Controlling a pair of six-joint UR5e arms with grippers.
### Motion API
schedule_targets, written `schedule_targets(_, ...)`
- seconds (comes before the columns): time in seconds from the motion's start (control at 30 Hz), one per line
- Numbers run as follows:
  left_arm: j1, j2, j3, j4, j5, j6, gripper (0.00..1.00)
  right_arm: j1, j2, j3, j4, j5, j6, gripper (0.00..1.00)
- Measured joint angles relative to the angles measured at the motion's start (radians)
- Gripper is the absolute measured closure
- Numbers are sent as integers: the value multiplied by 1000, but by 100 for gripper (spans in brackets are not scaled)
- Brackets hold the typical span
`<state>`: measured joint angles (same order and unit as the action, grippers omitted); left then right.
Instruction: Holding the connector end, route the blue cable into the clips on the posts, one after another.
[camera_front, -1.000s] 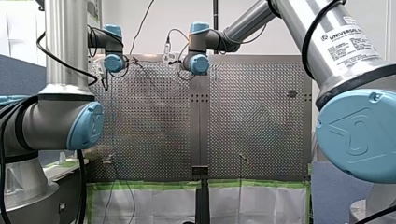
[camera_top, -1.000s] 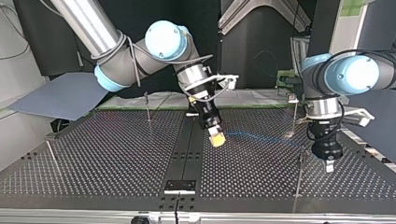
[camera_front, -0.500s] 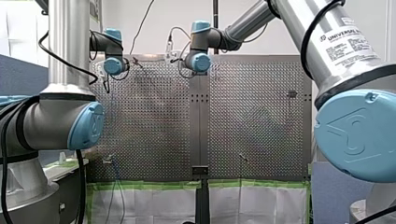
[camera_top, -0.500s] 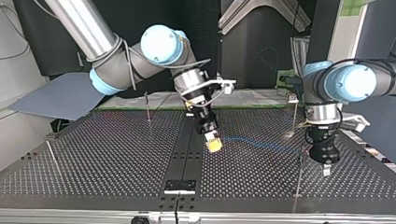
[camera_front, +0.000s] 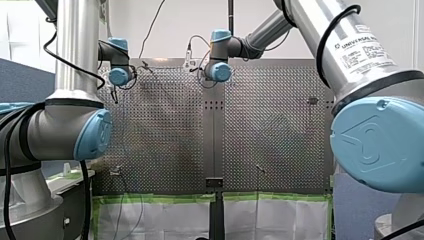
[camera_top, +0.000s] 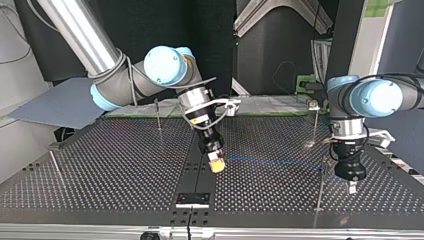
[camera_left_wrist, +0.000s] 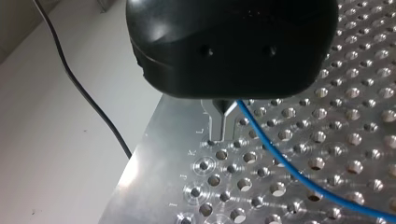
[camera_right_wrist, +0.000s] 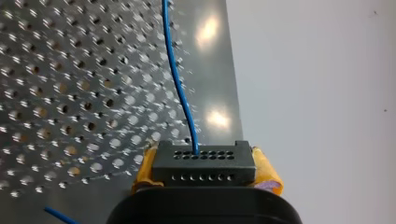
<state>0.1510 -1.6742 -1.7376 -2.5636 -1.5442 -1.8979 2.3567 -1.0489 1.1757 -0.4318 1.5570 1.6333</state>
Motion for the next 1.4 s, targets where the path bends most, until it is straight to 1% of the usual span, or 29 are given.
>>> schedule_targets(0.2, 5, -16, 15, 1, 21, -6, 100, -20, 15, -27, 3, -18, 2, 100)
schedule_targets(0.3, 6, -22, 21, -2, 26, -7, 100, -25, 28, -37, 4, -24, 2, 100)
schedule_targets(0.5, 17, -25, 24, 2, 27, -7, 100, -31, 39, -42, 6, -30, 8, 100)
schedule_targets(0.7, 23, -25, 24, -2, 33, -14, 100, -32, 42, -43, 9, -36, 8, 100)
schedule_targets(0.73, 24, -25, 25, -6, 33, -14, 82, -32, 42, -43, 10, -36, 8, 100)
schedule_targets(0.77, 24, -25, 25, -12, 31, -12, 82, -32, 42, -43, 11, -37, 8, 100)
schedule_targets(0.8, 24, -25, 24, -19, 25, -8, 59, -32, 42, -43, 13, -37, 8, 100)
schedule_targets(0.83, 24, -25, 24, -26, 20, -3, 28, -32, 42, -43, 14, -38, 8, 100)
schedule_targets(0.87, 25, -24, 25, -32, 14, 2, 28, -32, 42, -43, 15, -38, 8, 100)
schedule_targets(0.9, 25, -24, 25, -43, 5, 10, 0, -33, 42, -43, 17, -39, 7, 100)
schedule_targets(1.1, 27, -18, 25, -101, -52, 29, 0, -34, 42, -43, 22, -40, 6, 100)
schedule_targets(1.2, 27, -16, 25, -134, -74, 23, 0, -34, 42, -43, 23, -40, 6, 100)
schedule_targets(1.27, 26, -11, 25, -152, -73, 12, 0, -34, 42, -43, 23, -40, 5, 100)
schedule_targets(1.4, 22, 11, 25, -191, -48, -22, 0, -35, 42, -43, 26, -40, 5, 100)
